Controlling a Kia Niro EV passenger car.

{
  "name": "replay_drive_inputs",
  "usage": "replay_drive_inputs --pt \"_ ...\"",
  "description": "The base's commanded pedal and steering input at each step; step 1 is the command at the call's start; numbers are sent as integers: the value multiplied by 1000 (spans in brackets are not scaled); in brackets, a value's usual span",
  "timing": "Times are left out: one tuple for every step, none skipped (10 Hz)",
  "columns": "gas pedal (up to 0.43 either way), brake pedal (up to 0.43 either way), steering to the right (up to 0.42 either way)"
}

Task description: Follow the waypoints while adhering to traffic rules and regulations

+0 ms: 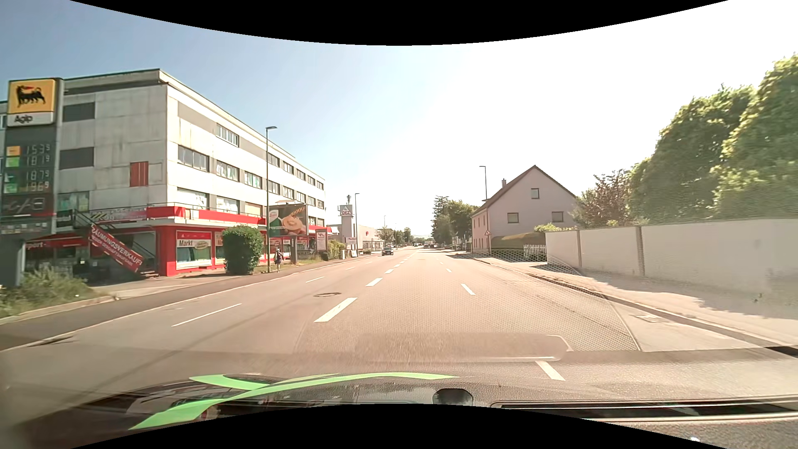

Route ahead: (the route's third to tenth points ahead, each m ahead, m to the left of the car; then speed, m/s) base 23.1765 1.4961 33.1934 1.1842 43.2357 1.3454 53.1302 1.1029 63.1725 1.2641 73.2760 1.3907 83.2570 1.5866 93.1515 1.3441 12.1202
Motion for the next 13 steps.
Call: replay_drive_inputs --pt "118 0 -4" --pt "118 0 -3" --pt "118 0 -3" --pt "118 0 -3" --pt "118 0 -3" --pt "118 0 -3" --pt "118 0 -3" --pt "118 0 -3" --pt "118 0 -2" --pt "118 0 -3" --pt "118 0 -3" --pt "118 0 -2" --pt "118 0 -3"
